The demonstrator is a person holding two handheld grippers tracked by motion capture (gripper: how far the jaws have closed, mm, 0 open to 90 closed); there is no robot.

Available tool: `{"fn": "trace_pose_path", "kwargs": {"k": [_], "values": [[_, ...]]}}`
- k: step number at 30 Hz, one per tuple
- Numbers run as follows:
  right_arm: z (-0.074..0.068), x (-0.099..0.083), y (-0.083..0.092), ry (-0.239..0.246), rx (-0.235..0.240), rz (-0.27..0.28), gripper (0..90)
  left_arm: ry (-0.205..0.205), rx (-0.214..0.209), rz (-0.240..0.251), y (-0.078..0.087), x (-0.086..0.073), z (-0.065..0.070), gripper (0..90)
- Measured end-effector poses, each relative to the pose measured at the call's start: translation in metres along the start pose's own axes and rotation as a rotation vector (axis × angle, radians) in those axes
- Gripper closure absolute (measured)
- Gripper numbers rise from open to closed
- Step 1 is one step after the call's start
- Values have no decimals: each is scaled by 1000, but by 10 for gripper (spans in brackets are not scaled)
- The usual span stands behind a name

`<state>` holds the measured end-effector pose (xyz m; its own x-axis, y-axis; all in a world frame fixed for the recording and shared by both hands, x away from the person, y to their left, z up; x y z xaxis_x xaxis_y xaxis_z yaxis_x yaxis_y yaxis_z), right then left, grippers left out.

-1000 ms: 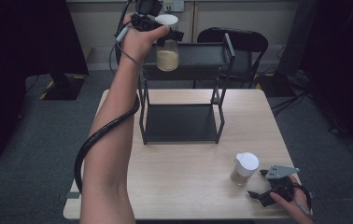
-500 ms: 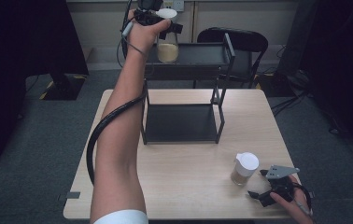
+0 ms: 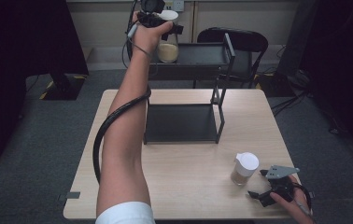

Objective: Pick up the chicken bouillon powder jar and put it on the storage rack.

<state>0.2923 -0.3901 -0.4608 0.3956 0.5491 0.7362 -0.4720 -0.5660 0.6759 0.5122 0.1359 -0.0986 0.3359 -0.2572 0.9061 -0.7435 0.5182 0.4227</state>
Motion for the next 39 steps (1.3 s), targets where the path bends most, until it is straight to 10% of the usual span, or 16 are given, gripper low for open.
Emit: {"fn": "trace_pose_path", "kwargs": {"k": [13, 26, 39], "values": [[0, 0, 0, 1, 0, 0, 0, 18, 0, 14, 1, -4, 0, 331], [0, 0, 0, 1, 0, 0, 0, 88, 6, 35, 13, -13, 6, 14], [0, 0, 0, 1, 0, 0, 0, 99, -14, 78, 29, -40, 13, 6]]}}
Point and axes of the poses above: each handheld gripper's, and its own axes: y roughly backward along the jaws, x roughly out of its top, z roughly to its right, the point moved 5 cm from there along -y, roughly forward along the jaws, and after that the axes turned 1 degree about x, right-handed, at the moved point
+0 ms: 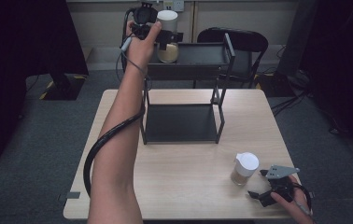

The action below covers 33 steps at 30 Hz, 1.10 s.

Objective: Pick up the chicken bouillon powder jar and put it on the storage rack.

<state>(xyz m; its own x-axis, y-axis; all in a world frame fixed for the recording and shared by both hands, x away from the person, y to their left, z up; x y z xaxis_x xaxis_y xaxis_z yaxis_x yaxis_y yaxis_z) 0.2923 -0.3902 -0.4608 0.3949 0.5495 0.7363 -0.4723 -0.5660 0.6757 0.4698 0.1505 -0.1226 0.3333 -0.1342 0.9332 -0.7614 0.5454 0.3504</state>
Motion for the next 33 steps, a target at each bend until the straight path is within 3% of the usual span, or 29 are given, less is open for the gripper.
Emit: {"fn": "trace_pose_path", "kwargs": {"k": [33], "values": [[-1, 0, 0, -2, -3, 1, 0, -21, -50, 23, 15, -62, 14, 11]]}}
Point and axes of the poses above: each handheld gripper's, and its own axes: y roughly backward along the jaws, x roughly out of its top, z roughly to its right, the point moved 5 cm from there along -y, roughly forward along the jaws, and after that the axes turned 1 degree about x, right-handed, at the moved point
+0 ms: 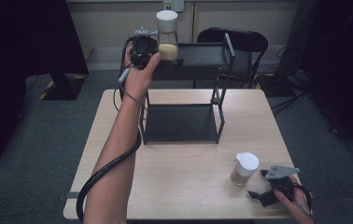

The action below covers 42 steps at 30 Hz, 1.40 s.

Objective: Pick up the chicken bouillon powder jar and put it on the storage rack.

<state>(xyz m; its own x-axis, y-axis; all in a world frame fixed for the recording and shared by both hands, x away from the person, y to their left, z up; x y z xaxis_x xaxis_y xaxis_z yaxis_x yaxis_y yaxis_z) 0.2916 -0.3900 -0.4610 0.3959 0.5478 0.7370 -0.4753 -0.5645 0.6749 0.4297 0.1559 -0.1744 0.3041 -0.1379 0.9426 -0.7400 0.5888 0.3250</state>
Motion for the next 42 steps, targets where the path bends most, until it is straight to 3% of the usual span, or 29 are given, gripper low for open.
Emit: {"fn": "trace_pose_path", "kwargs": {"k": [16, 29, 42], "values": [[0, 0, 0, -3, -2, 1, 0, 3, -6, -9, 1, -36, -2, 12], [0, 0, 0, -2, -3, 2, 0, 33, -15, -20, -2, -67, -8, 13], [-1, 0, 0, -2, -3, 2, 0, 17, -40, -40, -13, -95, -6, 13]]}}
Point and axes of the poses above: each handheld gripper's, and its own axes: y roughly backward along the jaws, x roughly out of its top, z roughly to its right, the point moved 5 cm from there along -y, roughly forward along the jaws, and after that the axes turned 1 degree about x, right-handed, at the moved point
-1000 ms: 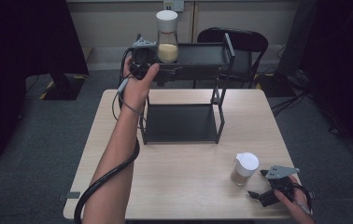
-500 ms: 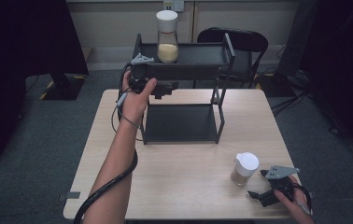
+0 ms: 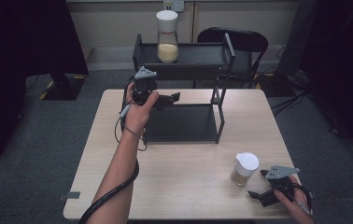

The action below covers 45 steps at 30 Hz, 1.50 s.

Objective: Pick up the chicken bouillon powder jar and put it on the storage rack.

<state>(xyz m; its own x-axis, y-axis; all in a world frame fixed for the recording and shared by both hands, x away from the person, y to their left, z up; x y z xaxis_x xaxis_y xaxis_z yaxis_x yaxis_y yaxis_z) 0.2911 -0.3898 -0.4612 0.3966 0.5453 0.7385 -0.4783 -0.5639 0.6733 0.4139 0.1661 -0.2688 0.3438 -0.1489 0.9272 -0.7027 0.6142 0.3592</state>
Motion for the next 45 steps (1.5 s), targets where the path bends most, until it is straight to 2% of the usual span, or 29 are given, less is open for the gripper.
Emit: {"fn": "trace_pose_path", "kwargs": {"k": [10, 21, 24, 45], "values": [[0, 0, 0, 0, 0, 0, 0, 19, -8, -15, -10, -24, 0, 13], [0, 0, 0, 0, 0, 0, 0, 13, -19, -28, -18, -47, 0, 14], [0, 0, 0, -1, 0, 0, 0, 27, -23, -27, -22, -56, 1, 14], [0, 0, 0, 0, 0, -1, 0, 61, -38, -70, -35, -104, 3, 14]]}}
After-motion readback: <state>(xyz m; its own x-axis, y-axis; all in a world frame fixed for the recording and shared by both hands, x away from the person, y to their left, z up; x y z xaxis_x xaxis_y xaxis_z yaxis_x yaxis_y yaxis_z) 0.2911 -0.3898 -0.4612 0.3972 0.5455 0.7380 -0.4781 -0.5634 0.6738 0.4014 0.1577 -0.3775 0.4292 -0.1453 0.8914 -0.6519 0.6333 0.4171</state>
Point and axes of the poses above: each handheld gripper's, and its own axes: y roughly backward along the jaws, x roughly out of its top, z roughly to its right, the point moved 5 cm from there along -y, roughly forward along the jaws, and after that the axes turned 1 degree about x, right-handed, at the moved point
